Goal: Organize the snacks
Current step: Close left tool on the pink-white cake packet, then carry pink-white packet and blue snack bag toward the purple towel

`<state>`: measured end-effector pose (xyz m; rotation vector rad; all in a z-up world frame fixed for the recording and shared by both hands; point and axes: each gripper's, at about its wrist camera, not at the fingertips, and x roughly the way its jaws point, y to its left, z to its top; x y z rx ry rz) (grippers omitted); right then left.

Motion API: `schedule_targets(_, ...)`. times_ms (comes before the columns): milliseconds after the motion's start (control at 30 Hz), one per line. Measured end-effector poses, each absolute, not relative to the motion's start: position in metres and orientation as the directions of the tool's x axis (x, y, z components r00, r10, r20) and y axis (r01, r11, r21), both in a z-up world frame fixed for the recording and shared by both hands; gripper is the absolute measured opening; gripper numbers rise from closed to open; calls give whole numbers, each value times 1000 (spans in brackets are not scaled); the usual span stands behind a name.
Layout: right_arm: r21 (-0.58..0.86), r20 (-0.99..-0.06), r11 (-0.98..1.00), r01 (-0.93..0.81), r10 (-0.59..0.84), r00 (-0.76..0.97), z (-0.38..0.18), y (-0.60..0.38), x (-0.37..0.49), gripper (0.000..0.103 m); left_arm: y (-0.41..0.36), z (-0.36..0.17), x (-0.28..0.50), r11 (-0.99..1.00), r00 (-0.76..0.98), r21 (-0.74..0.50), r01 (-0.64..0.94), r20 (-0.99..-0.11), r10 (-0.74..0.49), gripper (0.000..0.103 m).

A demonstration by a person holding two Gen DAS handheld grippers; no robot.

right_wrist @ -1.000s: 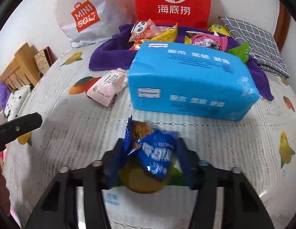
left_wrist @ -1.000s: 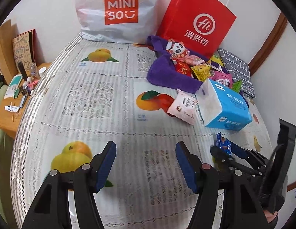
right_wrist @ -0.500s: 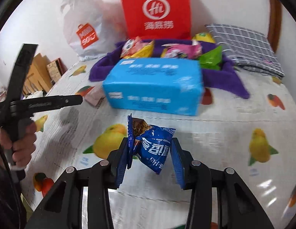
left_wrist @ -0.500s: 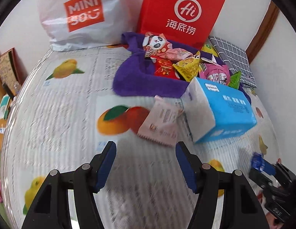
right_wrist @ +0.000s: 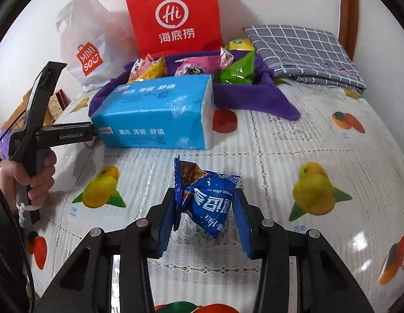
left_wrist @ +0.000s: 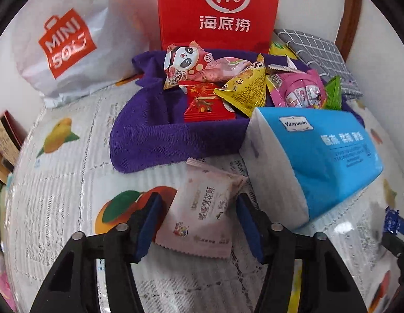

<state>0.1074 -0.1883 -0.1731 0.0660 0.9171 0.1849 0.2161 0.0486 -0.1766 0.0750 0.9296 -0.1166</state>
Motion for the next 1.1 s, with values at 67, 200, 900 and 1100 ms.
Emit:
schedule_targets(67, 136, -785, 982, -133, 189, 590, -175, -187, 107, 43, 46, -177, 213, 989, 601, 24, 146, -796, -70, 44)
schedule_targets(200, 140, -783, 980, -141, 197, 591, -174, -185, 104, 43, 48, -175, 204, 987, 597, 20, 156, -798, -79, 40)
schedule_targets(900, 150, -742, 978, -147, 209, 636, -127, -174, 53, 43, 47, -150, 89, 981, 589, -132, 145, -785, -193, 40)
schedule_targets(1100, 139, -723, 981, -136, 194, 663, -106, -181, 40, 43, 34, -130, 71, 975, 610, -157, 159, -761, -222, 40)
